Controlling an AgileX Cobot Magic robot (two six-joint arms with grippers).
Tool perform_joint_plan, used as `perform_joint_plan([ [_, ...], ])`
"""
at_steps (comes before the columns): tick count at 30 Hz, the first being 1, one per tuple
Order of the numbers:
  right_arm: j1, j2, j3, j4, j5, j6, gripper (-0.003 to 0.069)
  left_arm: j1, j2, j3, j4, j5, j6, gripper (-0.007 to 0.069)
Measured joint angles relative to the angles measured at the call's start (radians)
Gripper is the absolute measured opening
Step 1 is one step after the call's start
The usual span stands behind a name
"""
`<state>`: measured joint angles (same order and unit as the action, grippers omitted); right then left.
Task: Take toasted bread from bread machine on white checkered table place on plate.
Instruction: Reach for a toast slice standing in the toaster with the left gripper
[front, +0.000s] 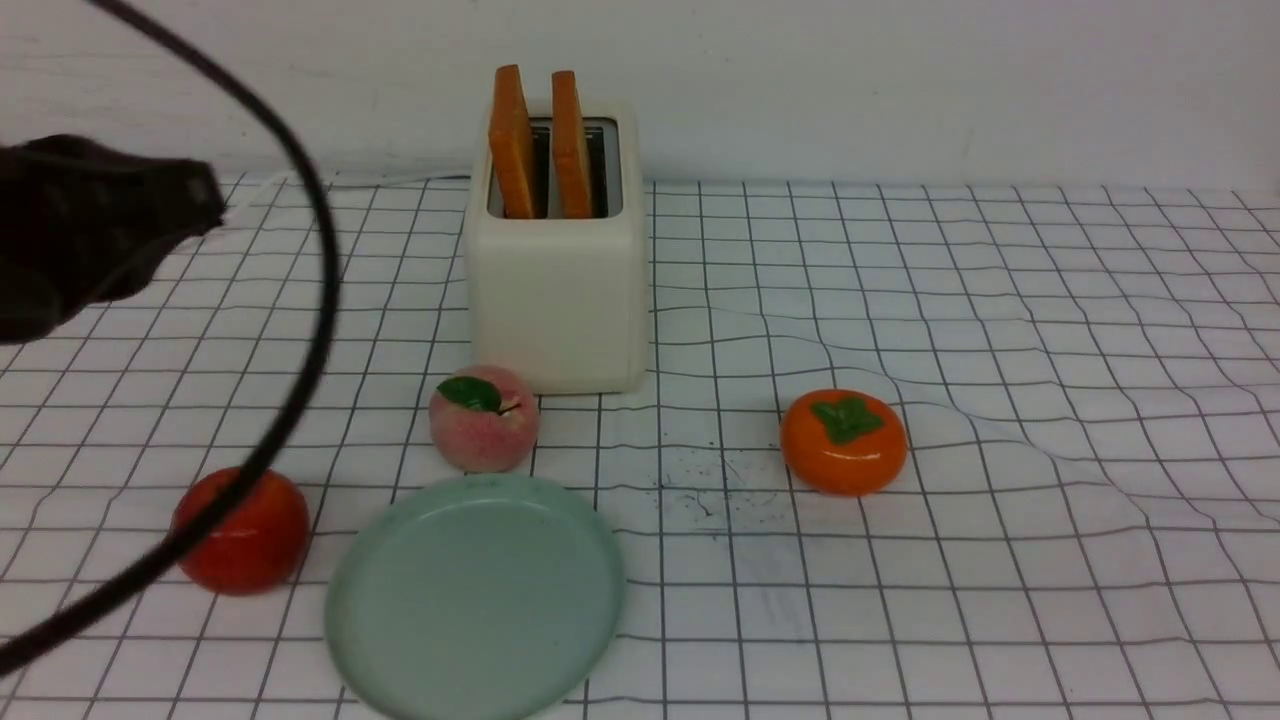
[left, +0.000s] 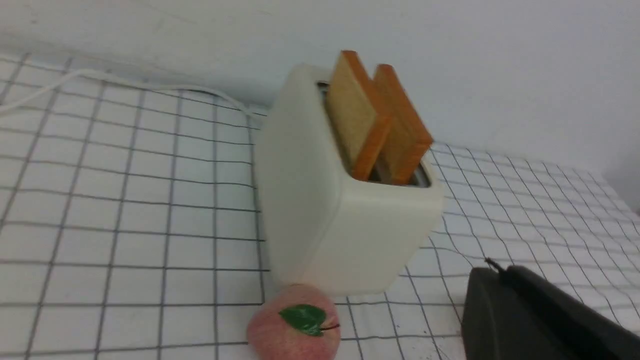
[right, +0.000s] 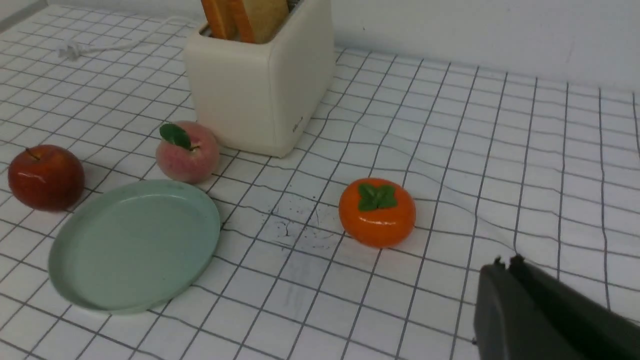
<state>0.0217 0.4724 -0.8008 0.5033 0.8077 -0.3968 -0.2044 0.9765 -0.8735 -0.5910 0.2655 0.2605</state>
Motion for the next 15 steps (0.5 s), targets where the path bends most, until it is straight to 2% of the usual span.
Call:
perform_joint_plan([
  [3, 0.0, 0.028, -0.035, 0.064, -0.003, -0.029, -0.0003, -0.108, 0.086, -0.071, -0.008, -0.021, 0.105, -0.0013],
  [6, 0.0, 0.051, -0.072, 0.139, -0.006, -0.086, -0.0002, -0.145, 0.183, -0.135, -0.011, -0.067, 0.152, -0.0013],
  [10, 0.0, 0.072, -0.119, 0.205, -0.004, -0.131, -0.0002, -0.134, 0.313, -0.229, -0.014, -0.04, 0.157, -0.0013],
  [13, 0.0, 0.086, -0.184, 0.231, 0.004, -0.157, -0.0001, -0.087, 0.461, -0.371, -0.014, 0.109, 0.115, 0.002],
  [15, 0.0, 0.088, -0.212, 0.236, 0.008, -0.163, -0.0001, -0.044, 0.564, -0.493, 0.007, 0.219, 0.052, 0.008],
])
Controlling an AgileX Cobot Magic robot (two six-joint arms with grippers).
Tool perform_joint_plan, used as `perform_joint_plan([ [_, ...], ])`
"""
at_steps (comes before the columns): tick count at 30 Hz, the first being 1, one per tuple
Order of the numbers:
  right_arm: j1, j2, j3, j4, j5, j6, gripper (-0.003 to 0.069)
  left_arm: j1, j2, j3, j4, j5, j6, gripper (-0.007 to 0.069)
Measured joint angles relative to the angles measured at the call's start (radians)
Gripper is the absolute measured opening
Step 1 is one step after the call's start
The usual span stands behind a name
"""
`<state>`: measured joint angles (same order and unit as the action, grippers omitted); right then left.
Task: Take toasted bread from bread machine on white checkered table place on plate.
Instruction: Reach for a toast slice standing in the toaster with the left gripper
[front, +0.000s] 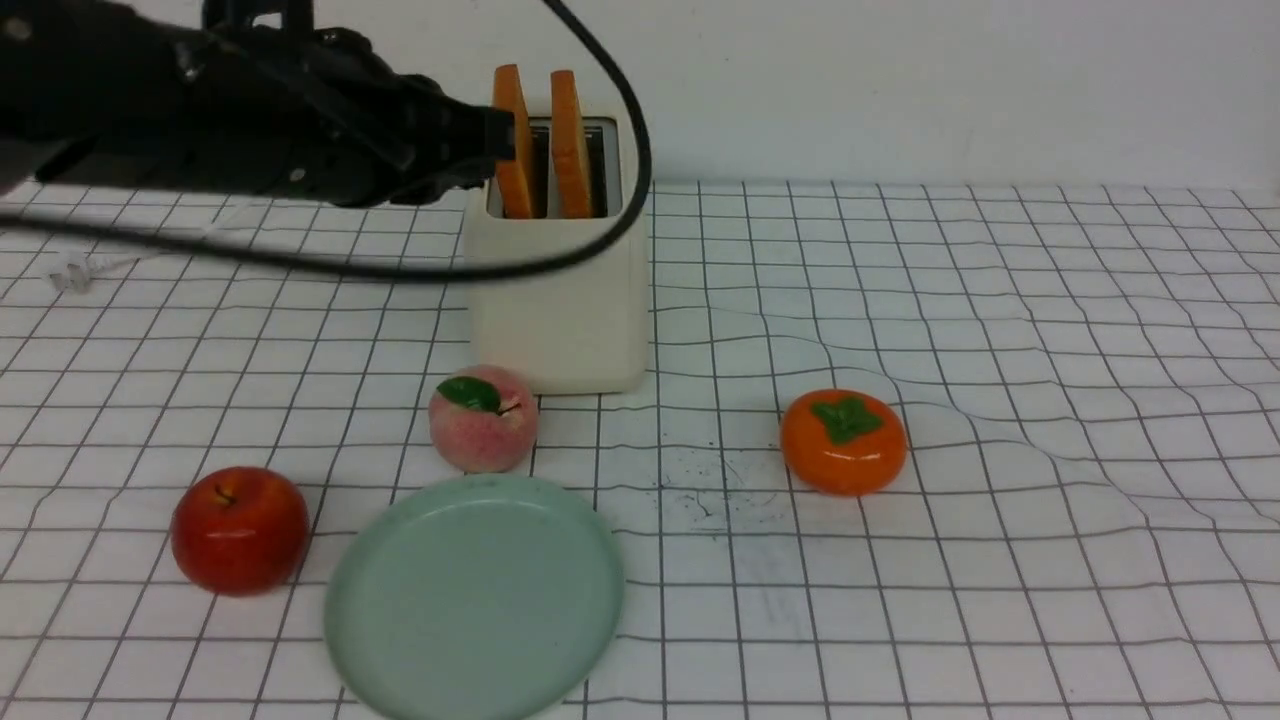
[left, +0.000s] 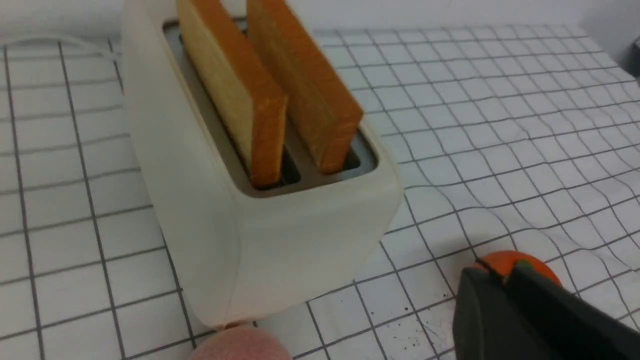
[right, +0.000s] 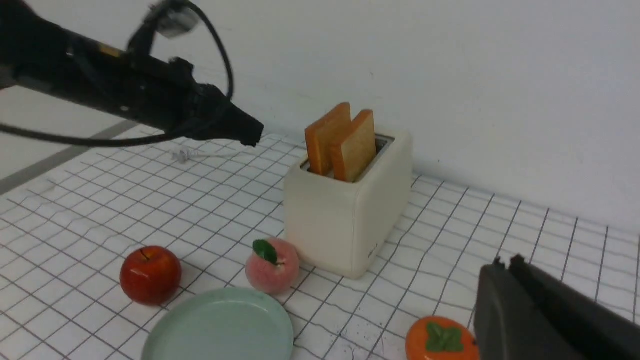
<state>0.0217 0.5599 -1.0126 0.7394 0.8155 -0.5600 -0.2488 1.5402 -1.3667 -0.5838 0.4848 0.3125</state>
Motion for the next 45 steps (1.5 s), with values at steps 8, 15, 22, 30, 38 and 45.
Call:
perform_joint_plan([
  [8, 0.0, 0.0, -0.014, 0.006, 0.043, -0.003, 0.0, 0.051, 0.22, -0.249, 0.027, 0.067, -0.109, 0.0306],
  [15, 0.0, 0.0, -0.014, 0.006, 0.034, -0.005, 0.0001, 0.05, 0.357, -0.362, 0.023, 0.019, -0.103, 0.0379],
  [22, 0.0, 0.001, -0.014, 0.006, 0.018, -0.007, 0.0003, 0.05, 0.437, -0.372, 0.022, -0.097, -0.098, 0.0379],
  [30, 0.0, 0.009, -0.014, 0.006, 0.016, -0.007, 0.0006, 0.002, 0.453, -0.372, 0.02, -0.209, -0.011, 0.0373],
  [38, 0.0, 0.009, -0.014, 0.003, 0.033, -0.007, 0.0013, -0.031, 0.453, -0.372, 0.018, -0.28, 0.067, 0.0129],
  [45, 0.0, 0.009, -0.014, 0.002, 0.039, -0.007, 0.0014, -0.03, 0.434, -0.372, 0.02, -0.285, 0.07, 0.0028],
])
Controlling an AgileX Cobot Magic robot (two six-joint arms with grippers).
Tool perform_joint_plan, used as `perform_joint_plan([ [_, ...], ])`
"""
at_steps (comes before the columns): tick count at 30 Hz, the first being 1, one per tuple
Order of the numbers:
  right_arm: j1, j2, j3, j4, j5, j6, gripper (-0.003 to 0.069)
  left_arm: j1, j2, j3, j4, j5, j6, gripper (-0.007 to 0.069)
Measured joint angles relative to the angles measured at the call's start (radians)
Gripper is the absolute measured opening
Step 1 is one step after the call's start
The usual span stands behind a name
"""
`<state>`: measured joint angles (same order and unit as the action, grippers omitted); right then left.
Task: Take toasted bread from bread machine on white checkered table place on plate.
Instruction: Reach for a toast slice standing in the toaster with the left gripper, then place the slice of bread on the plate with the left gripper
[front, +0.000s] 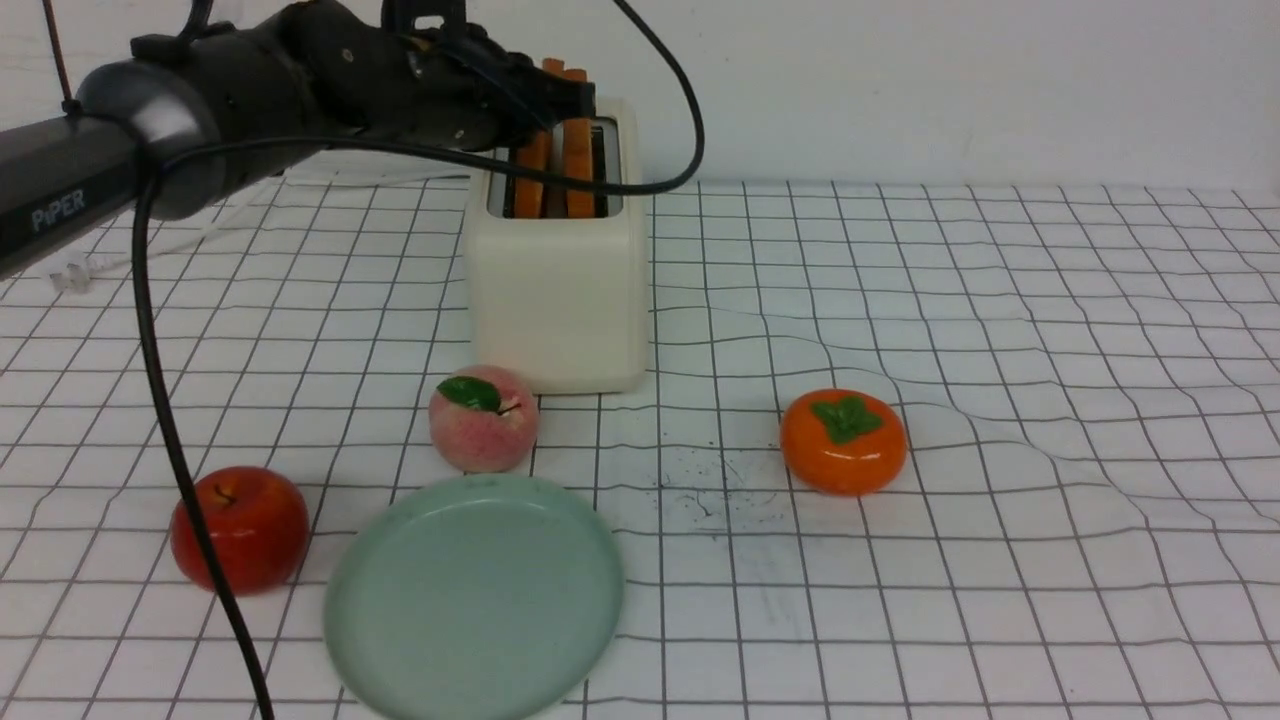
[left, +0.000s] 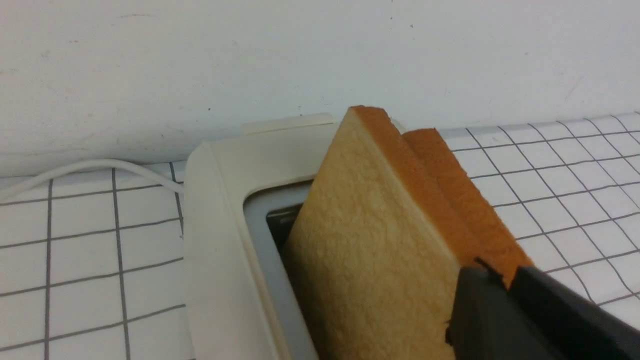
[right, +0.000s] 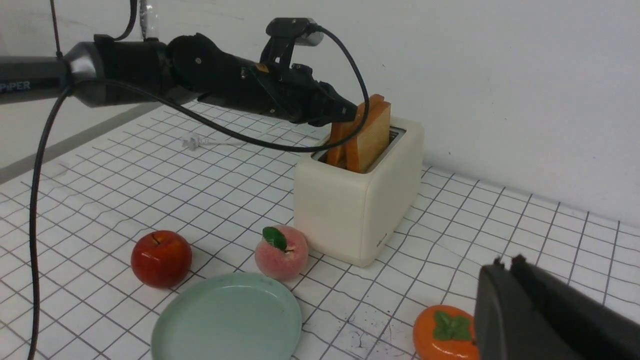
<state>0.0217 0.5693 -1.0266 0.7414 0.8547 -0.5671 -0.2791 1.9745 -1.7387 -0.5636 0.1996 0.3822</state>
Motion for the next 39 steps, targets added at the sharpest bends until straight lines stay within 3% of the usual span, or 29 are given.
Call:
perform_joint_plan([
  [10, 0.0, 0.0, 0.0, 0.0, 0.003, -0.001, 0.0016, 0.001, -0.284, 0.0, 0.004, 0.072, 0.034, 0.0028],
  [14, 0.0, 0.0, 0.0, 0.0, 0.009, -0.001, 0.0017, 0.005, -0.428, 0.0, 0.02, 0.263, 0.021, 0.0028],
  [16, 0.0, 0.0, 0.0, 0.0, 0.01, -0.001, 0.0017, 0.005, -0.523, 0.0, 0.064, 0.445, -0.05, 0.0028],
  [17, 0.0, 0.0, 0.0, 0.0, 0.01, -0.001, 0.0017, 0.005, -0.529, 0.0, 0.068, 0.46, -0.065, 0.0028],
  [18, 0.0, 0.0, 0.0, 0.0, 0.017, -0.001, 0.0019, 0.005, -0.6, 0.014, 0.13, 0.634, -0.165, 0.0028],
  [21, 0.0, 0.0, 0.0, 0.0, 0.031, -0.001, 0.0021, 0.005, -0.672, 0.106, 0.179, 0.732, -0.236, 0.0028],
  [26, 0.0, 0.0, 0.0, 0.0, 0.04, -0.001, 0.0021, 0.005, -0.776, 0.373, 0.152, 0.744, -0.262, 0.0028],
  [28, 0.0, 0.0, 0.0, 0.0, 0.04, -0.001, 0.0021, 0.005, -0.807, 0.549, 0.074, 0.709, -0.242, 0.0028],
  [34, 0.0, 0.0, 0.0, 0.002, 0.055, 0.0, 0.0021, 0.005, -0.787, 0.842, -0.157, 0.521, -0.065, 0.0028],
  [39, 0.0, 0.0, 0.0, 0.016, 0.061, 0.0, 0.0021, 0.005, -0.704, 0.897, -0.263, 0.409, 0.025, 0.0028],
])
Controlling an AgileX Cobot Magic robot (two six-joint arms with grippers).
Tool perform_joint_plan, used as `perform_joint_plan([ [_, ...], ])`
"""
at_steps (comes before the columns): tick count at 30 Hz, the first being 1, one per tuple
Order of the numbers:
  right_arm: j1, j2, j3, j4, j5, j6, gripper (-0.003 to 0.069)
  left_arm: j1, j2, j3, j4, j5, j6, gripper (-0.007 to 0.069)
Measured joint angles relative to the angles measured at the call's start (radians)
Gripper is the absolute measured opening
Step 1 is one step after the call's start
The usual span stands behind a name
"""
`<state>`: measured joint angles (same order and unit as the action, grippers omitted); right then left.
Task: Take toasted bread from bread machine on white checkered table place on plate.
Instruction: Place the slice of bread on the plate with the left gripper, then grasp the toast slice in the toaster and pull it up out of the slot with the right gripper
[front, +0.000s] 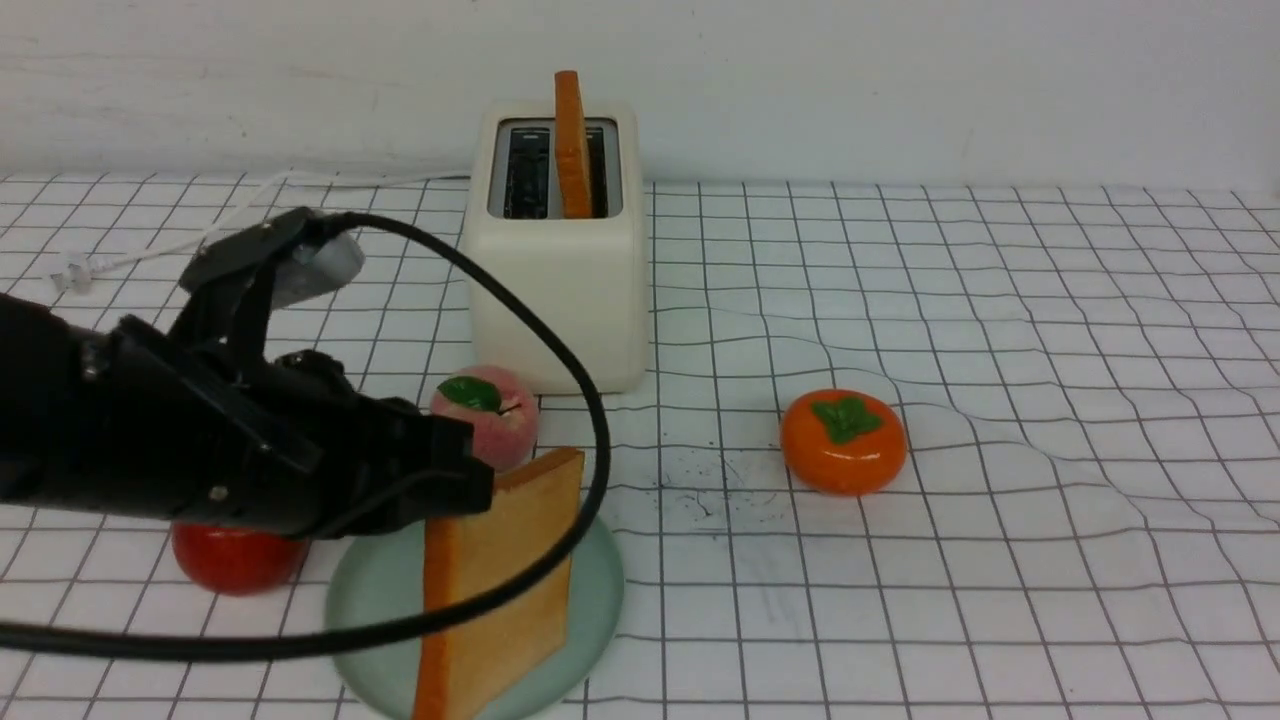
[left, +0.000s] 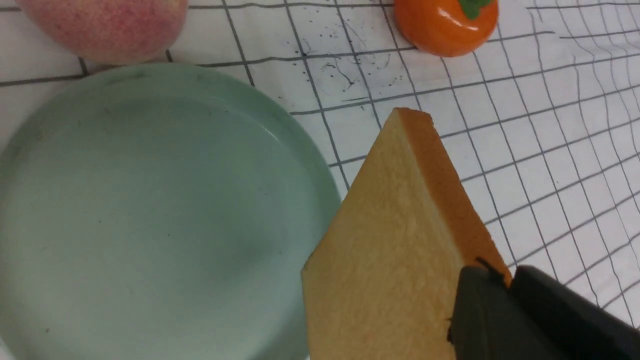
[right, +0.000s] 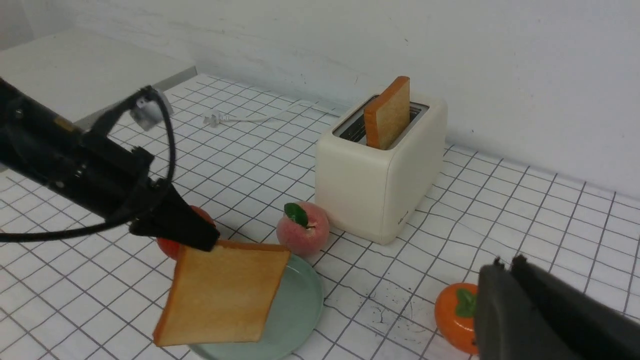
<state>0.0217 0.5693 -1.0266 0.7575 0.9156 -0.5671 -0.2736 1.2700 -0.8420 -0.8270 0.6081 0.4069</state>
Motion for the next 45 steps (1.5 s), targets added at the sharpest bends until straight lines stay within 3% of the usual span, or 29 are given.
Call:
perform_joint_plan([
  [6, 0.0, 0.0, 0.0, 0.017, 0.021, 0.0, 0.0021, 0.0, 0.099, 0.003, -0.088, -0.07, 0.079, 0.0028],
  [15, 0.0, 0.0, 0.0, 0.025, 0.028, 0.0, 0.0021, 0.0, 0.128, 0.003, -0.024, -0.141, 0.086, 0.0062],
  [20, 0.0, 0.0, 0.0, 0.029, 0.036, 0.0, 0.0021, 0.0, 0.129, 0.003, -0.001, -0.158, 0.089, 0.0209],
  [22, 0.0, 0.0, 0.003, 0.039, 0.045, 0.0, 0.0021, 0.0, 0.137, 0.003, 0.04, -0.167, 0.089, 0.0326],
  [23, 0.0, 0.0, 0.005, 0.041, 0.045, 0.0, 0.0021, 0.0, 0.137, 0.003, 0.043, -0.168, 0.089, 0.0334],
  [27, 0.0, 0.0, 0.033, 0.051, 0.045, 0.0, 0.0021, 0.0, 0.138, 0.003, 0.084, -0.186, 0.09, 0.0491],
  [31, 0.0, 0.0, 0.045, 0.051, 0.045, 0.0, 0.0023, 0.0, 0.138, 0.002, 0.088, -0.188, 0.09, 0.0541],
  [37, 0.0, 0.0, 0.045, 0.051, 0.045, 0.0, 0.0024, 0.0, 0.069, -0.017, 0.094, -0.251, 0.112, 0.0545],
  [41, 0.0, 0.009, 0.045, 0.051, 0.045, 0.01, 0.0024, 0.0, -0.019, -0.024, 0.096, -0.313, 0.159, 0.0485],
  [43, 0.0, 0.02, 0.045, 0.05, 0.047, 0.047, 0.0024, 0.0, -0.067, -0.025, 0.096, -0.317, 0.161, 0.0412],
  [45, 0.0, 0.048, 0.042, 0.034, 0.061, 0.104, 0.0024, 0.0, -0.129, -0.025, 0.096, -0.299, 0.155, 0.0273],
])
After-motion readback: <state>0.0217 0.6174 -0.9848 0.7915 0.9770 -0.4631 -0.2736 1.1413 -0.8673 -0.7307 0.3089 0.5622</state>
